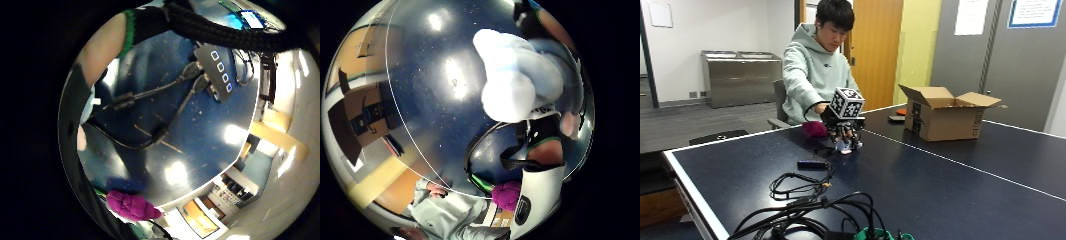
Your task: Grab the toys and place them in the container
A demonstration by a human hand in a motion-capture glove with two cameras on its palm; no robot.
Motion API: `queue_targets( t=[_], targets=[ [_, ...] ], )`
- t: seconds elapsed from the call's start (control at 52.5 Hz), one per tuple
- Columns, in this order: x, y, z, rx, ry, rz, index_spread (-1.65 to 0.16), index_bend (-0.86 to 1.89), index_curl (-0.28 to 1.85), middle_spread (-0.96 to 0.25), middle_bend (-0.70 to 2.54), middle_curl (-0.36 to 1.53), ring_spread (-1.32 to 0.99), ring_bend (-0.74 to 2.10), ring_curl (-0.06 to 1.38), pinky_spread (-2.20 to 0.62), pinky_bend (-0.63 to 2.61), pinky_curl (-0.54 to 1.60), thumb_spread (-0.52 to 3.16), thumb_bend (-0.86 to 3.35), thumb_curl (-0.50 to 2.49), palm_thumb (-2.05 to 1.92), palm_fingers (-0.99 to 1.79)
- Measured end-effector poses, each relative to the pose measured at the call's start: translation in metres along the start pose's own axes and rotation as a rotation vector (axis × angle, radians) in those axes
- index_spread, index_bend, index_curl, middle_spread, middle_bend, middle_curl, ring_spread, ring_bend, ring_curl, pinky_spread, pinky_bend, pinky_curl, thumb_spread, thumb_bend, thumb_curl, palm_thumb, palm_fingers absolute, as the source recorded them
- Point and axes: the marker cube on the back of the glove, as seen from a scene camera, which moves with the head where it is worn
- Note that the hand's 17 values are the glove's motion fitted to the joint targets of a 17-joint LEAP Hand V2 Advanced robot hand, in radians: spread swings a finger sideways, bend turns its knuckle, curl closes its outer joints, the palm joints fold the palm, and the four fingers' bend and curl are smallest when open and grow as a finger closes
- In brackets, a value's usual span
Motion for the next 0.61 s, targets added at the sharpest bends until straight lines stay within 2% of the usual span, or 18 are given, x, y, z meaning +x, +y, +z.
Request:
queue_targets(
  t=[0.19, 0.286, 0.4, 0.495, 0.61],
  targets=[
    [-0.008, 0.007, -0.008, -0.13, 0.073, -0.075, -0.33, 1.0, 0.53, -0.03, 0.22, 0.19, 0.01, 0.06, 0.08, 0.06, 0.67, 0.29, 1.5, 0.2, 0.44, 0.54, -0.01],
    [-0.021, 0.024, -0.011, -0.201, 0.054, -0.099, -0.29, 1.12, 0.59, -0.08, 0.36, 0.25, 0.0, 0.06, 0.04, 0.06, 0.63, 0.28, 1.43, 0.19, 0.47, 0.56, 0.02],
    [-0.032, 0.042, -0.032, -0.231, 0.005, -0.145, -0.26, 1.18, 0.63, -0.13, 0.52, 0.31, -0.01, 0.09, 0.02, 0.05, 0.62, 0.28, 1.33, 0.16, 0.51, 0.58, 0.05],
    [-0.025, 0.032, -0.073, -0.22, -0.061, -0.165, -0.23, 1.2, 0.65, -0.17, 0.62, 0.36, -0.02, 0.13, 0.01, 0.04, 0.61, 0.29, 1.27, 0.14, 0.55, 0.59, 0.06],
    [-0.049, 0.067, -0.108, -0.185, -0.07, -0.239, -0.22, 1.22, 0.68, -0.21, 0.71, 0.4, -0.03, 0.14, 0.01, 0.03, 0.6, 0.29, 1.22, 0.11, 0.58, 0.6, 0.08]
  ],
)
